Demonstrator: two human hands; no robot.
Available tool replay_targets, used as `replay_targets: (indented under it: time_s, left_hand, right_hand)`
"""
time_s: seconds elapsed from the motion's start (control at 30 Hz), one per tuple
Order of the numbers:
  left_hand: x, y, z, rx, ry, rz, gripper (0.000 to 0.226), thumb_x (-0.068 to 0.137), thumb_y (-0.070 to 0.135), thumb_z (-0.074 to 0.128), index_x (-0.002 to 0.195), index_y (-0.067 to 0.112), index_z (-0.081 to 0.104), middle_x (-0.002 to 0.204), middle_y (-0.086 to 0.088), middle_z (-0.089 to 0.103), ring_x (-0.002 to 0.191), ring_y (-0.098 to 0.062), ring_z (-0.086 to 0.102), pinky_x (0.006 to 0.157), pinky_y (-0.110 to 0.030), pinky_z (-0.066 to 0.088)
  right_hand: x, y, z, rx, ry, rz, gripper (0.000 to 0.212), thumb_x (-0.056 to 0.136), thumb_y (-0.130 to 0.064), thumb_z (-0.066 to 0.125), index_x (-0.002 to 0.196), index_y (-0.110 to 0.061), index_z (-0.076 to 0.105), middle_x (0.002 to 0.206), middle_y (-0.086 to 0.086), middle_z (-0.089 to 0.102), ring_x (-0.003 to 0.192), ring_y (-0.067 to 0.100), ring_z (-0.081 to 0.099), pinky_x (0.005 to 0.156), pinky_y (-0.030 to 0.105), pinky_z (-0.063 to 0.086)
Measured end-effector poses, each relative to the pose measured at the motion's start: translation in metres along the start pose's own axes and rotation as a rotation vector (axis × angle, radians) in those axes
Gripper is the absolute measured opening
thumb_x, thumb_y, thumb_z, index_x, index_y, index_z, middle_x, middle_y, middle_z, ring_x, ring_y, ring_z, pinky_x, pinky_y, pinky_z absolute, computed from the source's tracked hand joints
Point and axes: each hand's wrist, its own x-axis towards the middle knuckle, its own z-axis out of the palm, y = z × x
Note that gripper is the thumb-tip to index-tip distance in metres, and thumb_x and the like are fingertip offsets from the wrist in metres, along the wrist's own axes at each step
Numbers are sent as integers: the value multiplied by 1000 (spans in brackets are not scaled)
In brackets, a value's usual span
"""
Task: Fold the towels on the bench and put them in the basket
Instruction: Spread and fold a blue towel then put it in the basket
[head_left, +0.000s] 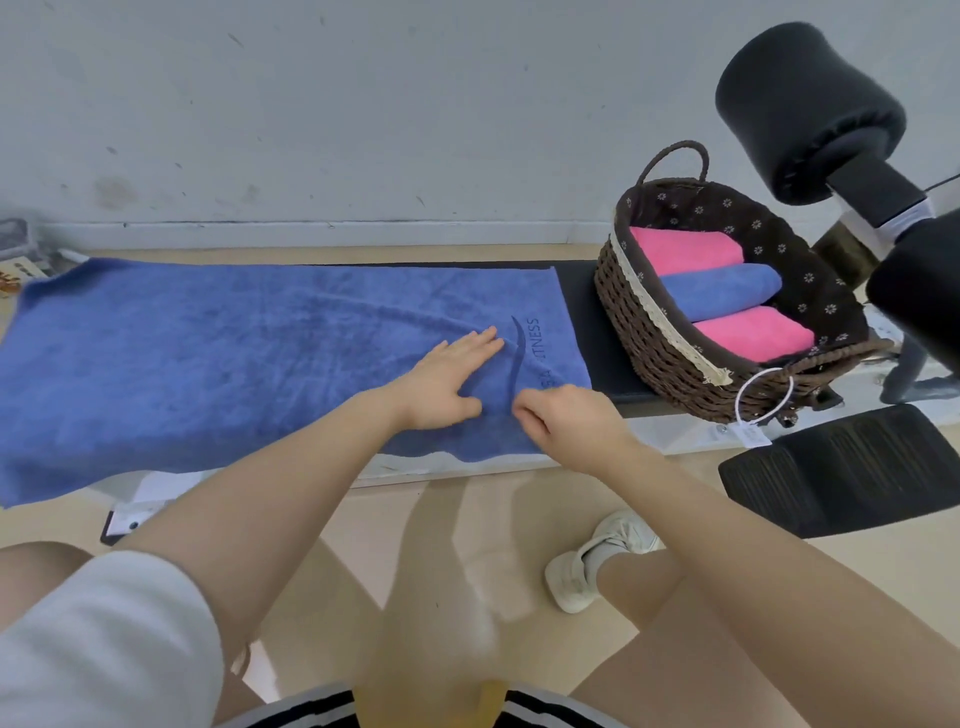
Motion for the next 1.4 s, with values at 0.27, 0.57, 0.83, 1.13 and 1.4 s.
replay_targets:
  time_s: [0.27,0.57,0.83,1.13,1.4]
  left_hand:
    - [-75,-94,-42,-87,465,-270,45,91,-1,36,133,9,46,140,-6,45,127,-24,43,105,-37,36]
    - [-166,-246,-119,51,782,-715,46,91,3,38,137,10,42,140,-11,44,122,-33,42,94,-40,37]
    - [-173,-336,-142,-215,695,-795,20,89,23,58,100,6,58,100,-14,60,93,-31,55,77,-35,41]
    - [-191,-346,-136,-763,790,-764,27,91,36,54,91,10,57,73,2,57,66,-16,51,58,-27,39]
    - [-271,-316,-101,-1056,426,-795,45,91,53,45,88,11,61,83,-2,63,76,-17,57,79,-30,48]
  right_hand:
    - [101,-101,-24,309,69,-125,37,98,-18,36,134,-19,45,132,3,45,111,24,53,82,41,49]
    - [240,-262,-32,507,-34,-249,39,95,-13,42,134,-15,44,102,5,59,102,25,57,90,37,47]
    - [327,-348,-20,602,-123,-301,54,89,-4,50,140,-21,41,77,1,58,61,6,54,73,21,47]
    - [377,-368,-21,768,-29,-145,39,94,-11,44,133,-15,44,89,-1,62,84,18,58,83,34,50]
    - [343,-404,-8,-38,-173,-855,55,81,8,40,119,-25,62,120,2,60,119,20,43,100,38,36]
